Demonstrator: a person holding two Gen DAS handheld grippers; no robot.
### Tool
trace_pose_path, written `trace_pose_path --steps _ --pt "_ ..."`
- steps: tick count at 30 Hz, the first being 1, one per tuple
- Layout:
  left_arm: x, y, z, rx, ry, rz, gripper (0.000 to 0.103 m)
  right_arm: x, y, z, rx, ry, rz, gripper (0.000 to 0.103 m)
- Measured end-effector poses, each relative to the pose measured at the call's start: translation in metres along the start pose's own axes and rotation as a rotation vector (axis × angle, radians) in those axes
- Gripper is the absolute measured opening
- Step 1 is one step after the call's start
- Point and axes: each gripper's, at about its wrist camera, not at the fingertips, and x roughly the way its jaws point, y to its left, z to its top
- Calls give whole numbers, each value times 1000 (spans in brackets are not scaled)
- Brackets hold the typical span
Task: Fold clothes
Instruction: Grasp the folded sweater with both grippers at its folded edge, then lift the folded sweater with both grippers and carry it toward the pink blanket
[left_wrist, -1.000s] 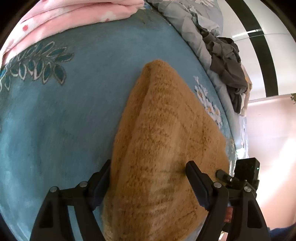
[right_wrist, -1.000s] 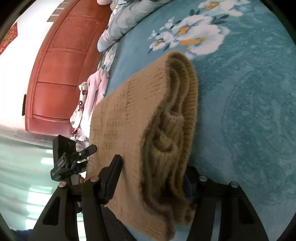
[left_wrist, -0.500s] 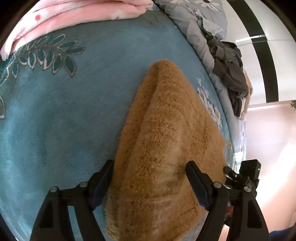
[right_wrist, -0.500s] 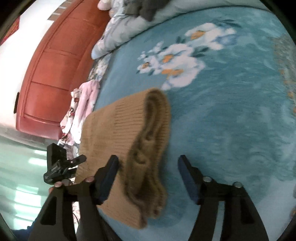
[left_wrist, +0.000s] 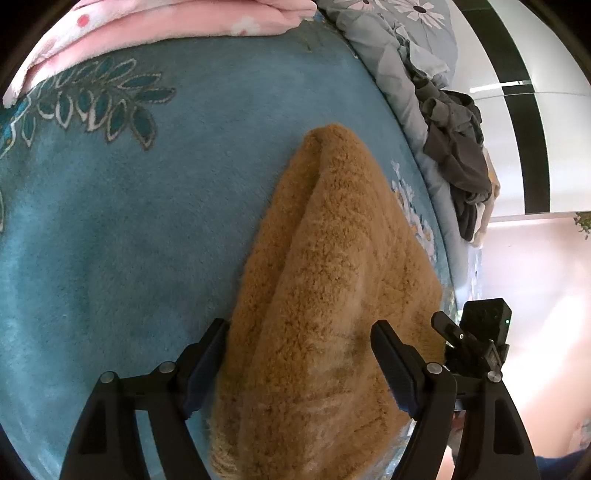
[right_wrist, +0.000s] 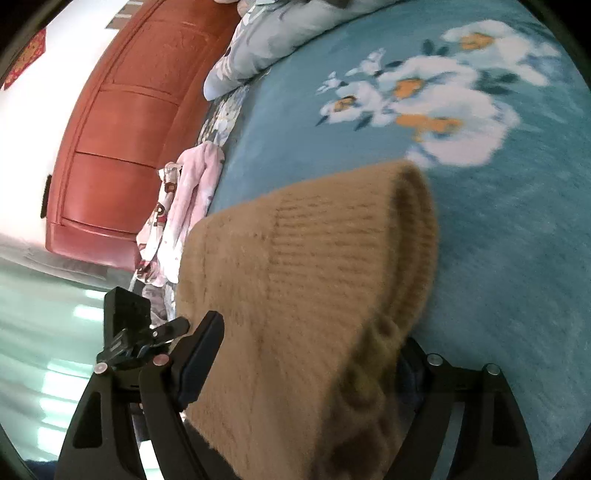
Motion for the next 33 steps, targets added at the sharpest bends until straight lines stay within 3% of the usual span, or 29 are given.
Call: trace_pose_path --steps 3,6,11,14,19,24,33 --pt "0 -1 -1 6 -7 -3 81 -2 -3 -3 16 4 21 82" --pt "1 -3 -3 14 -15 1 79 -7 -8 -9 47 14 16 70" --pt "-1 -5 -5 34 -22 62 61 -7 -13 -9 99 -2 -20 49" --pt "-5 -8 -9 33 -33 94 49 -7 -9 -6 89 5 -48 43" --pt "-11 -26 -18 66 -63 167 36 -11 1 -1 76 23 -71 38" --pt "-18 -48 -32 99 -105 200 33 -20 17 6 42 26 -52 37" --pt "-32 -60 -55 42 -191 148 33 -35 75 38 -159 66 -74 37"
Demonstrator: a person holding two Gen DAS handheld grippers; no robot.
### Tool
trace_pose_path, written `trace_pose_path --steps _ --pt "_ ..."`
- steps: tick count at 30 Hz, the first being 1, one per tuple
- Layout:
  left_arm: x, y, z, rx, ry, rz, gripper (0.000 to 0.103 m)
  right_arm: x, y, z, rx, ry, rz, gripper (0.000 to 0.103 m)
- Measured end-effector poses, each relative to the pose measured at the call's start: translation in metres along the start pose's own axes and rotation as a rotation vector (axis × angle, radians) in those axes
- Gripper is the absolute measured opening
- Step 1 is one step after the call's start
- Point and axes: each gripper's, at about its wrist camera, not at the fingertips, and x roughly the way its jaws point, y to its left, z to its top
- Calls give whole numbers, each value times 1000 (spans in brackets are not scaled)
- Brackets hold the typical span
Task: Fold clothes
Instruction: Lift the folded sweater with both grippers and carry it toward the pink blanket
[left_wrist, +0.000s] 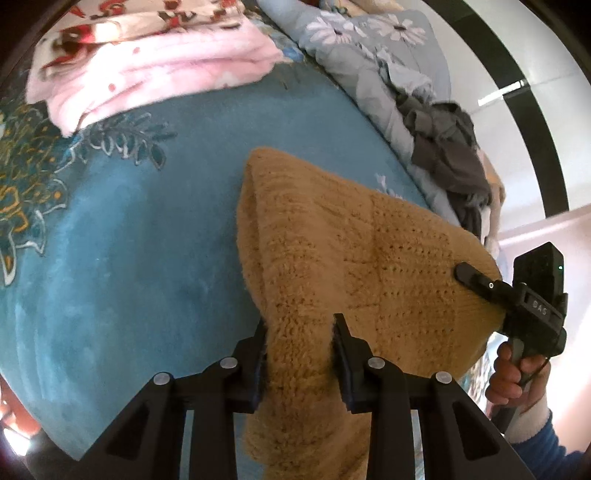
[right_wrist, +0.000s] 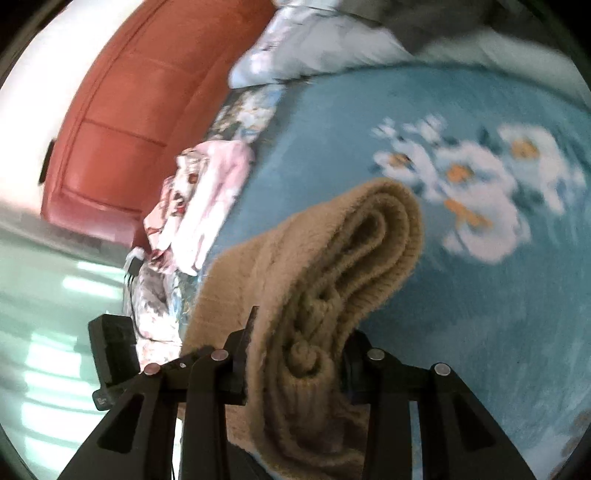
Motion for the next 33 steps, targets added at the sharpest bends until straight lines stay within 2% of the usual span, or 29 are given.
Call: trace_pose_path --steps 7,15,19,25,30,33 --pt "-45 -5 19 17 -143 -9 33 5 46 37 -111 25 23 37" --pt "-119 26 79 -3 -321 12 33 39 156 114 -336 54 69 37" --pt "-154 61 112 -36 -398 21 33 76 216 159 -448 77 80 36" --pt "-168 105 164 -97 -482 59 33 148 306 215 -593 132 66 36" --pt "-165 140 187 -153 -536 122 33 210 360 244 -721 176 55 36" --pt "-152 153 191 -162 -529 143 33 245 375 256 -784 211 41 37"
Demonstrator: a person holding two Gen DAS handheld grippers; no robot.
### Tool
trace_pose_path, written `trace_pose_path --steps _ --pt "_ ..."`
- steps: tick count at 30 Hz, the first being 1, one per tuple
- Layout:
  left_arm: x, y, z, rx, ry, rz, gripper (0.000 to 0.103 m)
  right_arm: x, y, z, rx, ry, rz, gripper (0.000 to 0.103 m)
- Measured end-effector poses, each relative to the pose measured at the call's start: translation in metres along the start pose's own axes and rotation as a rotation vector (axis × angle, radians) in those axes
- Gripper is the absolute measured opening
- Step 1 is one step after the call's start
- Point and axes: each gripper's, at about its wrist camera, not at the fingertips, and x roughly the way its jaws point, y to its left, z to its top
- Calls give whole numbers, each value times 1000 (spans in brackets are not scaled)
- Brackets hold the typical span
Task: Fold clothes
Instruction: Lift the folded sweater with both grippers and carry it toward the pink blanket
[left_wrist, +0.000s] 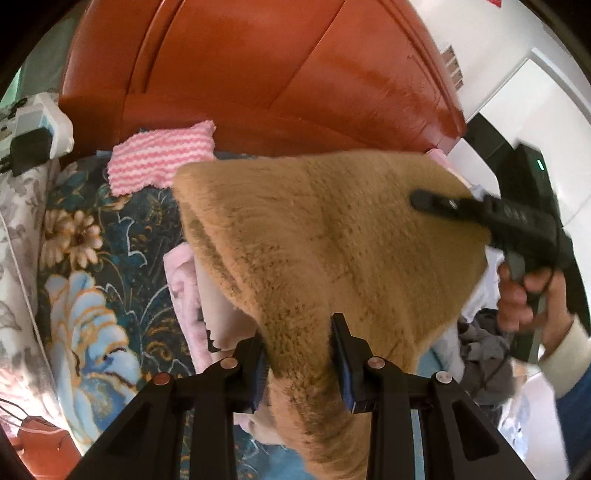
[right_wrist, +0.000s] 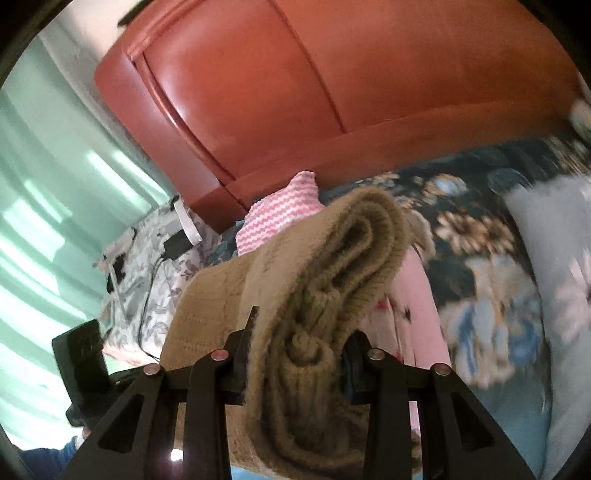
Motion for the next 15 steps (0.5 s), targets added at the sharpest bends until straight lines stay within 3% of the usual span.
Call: trace_pose_path --steps 6,11,15 --pt "28 21 -11 -26 37 -13 33 63 -35 6 26 120 -100 37" --pt "33 40 -15 -91 51 -57 34 80 -71 -20 145 112 -98 37" --pt "34 45 -13 -116 56 -65 35 73 -77 -28 194 81 -64 38"
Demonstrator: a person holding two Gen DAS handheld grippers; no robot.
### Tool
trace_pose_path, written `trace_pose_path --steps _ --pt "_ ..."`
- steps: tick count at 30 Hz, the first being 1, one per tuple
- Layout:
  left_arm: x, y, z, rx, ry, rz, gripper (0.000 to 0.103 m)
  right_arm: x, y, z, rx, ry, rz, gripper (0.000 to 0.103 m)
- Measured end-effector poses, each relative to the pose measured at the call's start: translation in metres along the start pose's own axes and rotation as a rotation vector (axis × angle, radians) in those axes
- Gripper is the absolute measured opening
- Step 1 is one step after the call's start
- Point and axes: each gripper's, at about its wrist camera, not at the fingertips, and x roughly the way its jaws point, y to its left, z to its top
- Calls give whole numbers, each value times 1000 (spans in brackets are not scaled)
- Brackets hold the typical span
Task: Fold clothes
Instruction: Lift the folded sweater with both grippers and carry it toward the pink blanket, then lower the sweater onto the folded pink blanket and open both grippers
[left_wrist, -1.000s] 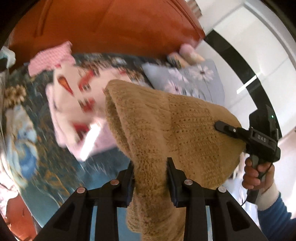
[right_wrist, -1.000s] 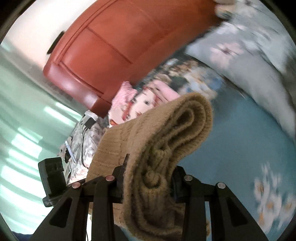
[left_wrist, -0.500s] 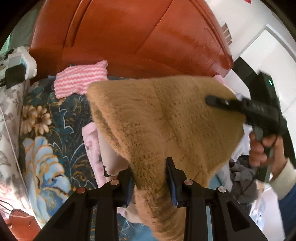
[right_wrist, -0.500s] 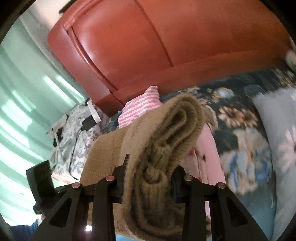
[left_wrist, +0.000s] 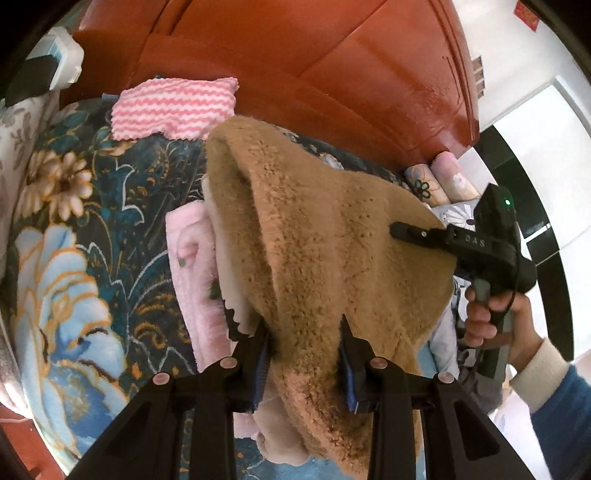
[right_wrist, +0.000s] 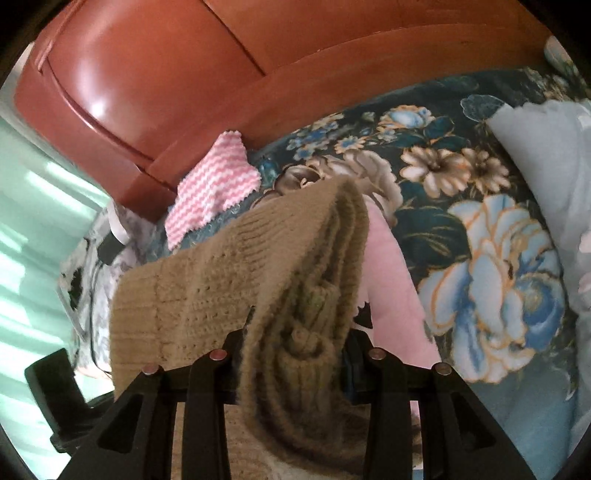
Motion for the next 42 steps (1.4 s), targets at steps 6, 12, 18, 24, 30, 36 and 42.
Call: trace_pose_path --steps 6,12,18,24,30,36,42 --pt "-4 -5 2 -18 17 12 36 -9 4 -8 -2 14 -7 38" --pt "-28 -15 -3 37 9 49 36 -25 -1 -23 3 26 -32 41" --pt "-47 -8 -6 9 -11 78 36 -52 -23 -47 45 19 -70 43" --pt "-63 -3 -12 -40 -38 147 36 -85 -45 -78 64 33 -146 43" --pt "-64 -53 1 120 -66 138 36 -109 -42 -88 104 -65 -141 43" --pt "-35 -73 -6 224 -30 122 36 -93 6 -74 2 -106 -118 43" --pt "-11 -44 -20 164 16 97 36 -53 15 -73 -56 -68 -181 43"
